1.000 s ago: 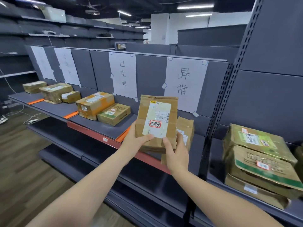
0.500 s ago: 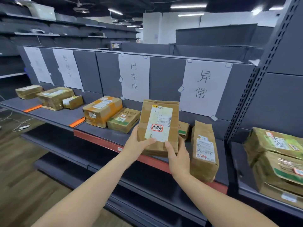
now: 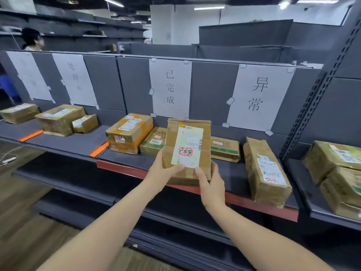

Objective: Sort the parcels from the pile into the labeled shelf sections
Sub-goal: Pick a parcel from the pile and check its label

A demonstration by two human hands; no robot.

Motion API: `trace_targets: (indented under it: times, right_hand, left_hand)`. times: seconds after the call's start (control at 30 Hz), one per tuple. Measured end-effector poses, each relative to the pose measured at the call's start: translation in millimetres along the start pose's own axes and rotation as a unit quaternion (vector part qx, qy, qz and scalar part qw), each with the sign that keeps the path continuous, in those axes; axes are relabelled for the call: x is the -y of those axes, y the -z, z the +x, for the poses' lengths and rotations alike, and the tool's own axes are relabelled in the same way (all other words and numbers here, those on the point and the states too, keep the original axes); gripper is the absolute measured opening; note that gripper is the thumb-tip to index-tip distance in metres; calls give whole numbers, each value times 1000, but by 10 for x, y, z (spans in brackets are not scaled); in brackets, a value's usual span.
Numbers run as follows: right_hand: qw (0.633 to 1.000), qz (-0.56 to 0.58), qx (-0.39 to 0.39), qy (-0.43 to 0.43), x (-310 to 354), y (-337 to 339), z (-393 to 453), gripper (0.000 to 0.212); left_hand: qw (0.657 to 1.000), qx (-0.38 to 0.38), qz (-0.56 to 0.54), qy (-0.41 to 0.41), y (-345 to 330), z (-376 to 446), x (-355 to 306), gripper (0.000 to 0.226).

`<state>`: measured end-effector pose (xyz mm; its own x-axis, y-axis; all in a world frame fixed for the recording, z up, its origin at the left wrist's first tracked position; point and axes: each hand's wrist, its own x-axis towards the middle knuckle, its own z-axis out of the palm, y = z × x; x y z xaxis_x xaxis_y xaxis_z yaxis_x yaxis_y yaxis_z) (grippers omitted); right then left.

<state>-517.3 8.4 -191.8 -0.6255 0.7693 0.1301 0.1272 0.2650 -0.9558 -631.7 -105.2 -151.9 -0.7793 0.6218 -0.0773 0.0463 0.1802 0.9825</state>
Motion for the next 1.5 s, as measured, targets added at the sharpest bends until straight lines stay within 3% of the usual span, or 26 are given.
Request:
trace_targets:
  times: [0.43, 0.63, 0.97, 1.13, 1.5]
  right_hand:
    - [999, -20, -4, -24, -97, -533, 559, 60]
    - [1000, -17, 5, -22, -146, -676, 954, 49]
    - [998, -10, 16, -56, -146, -915, 1375, 49]
    - [996, -14, 20, -85, -153, -1173, 1629, 55]
    - [987, 36, -5, -155, 13, -1885, 2142, 47]
  left_hand:
    - [1000, 0, -12, 6, 295, 678, 132, 78]
    - [1000, -8, -11, 9, 356, 1033, 105, 70]
    - [999, -10, 14, 37, 494, 1524, 80, 81]
    - [999, 4, 4, 53, 663, 1839, 69, 64]
    - [982, 19, 76, 171, 1237, 2699, 106, 59]
